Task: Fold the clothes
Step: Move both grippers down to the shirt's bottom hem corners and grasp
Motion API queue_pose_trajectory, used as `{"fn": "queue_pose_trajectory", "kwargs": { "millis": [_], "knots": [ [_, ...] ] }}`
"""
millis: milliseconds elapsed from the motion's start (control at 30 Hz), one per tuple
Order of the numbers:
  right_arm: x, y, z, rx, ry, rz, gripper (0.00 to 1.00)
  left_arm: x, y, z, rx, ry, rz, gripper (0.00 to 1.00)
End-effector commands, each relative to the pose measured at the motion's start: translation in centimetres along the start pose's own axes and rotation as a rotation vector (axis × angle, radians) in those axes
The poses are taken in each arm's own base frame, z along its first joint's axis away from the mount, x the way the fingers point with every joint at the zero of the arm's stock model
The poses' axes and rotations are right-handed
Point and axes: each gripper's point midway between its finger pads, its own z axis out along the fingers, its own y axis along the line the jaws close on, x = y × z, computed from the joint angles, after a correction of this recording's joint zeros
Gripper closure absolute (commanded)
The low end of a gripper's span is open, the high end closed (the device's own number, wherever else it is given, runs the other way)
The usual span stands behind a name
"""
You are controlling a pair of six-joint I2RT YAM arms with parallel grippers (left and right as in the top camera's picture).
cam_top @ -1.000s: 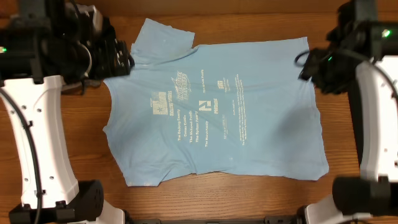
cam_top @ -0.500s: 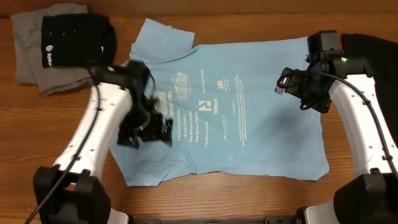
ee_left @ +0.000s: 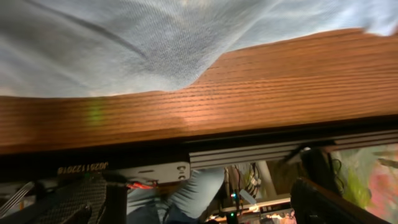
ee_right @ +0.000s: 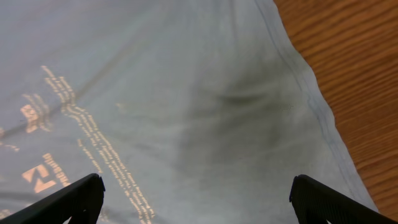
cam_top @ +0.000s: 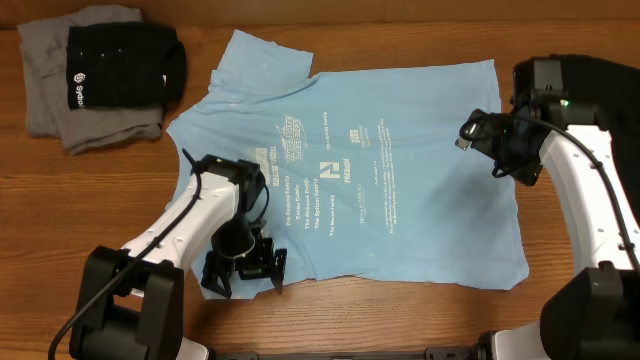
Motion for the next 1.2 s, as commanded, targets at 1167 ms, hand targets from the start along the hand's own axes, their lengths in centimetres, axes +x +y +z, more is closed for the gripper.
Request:
{"fn": "queue_pose_trajectory", "kwargs": {
  "millis": [1167],
  "knots": [
    [3.9,-4.4,6.8,0.093,0.061,0.296,0.00,-3.7,3.7,5.3,-0.127,-0.193,-0.229,0.23]
  ]
}}
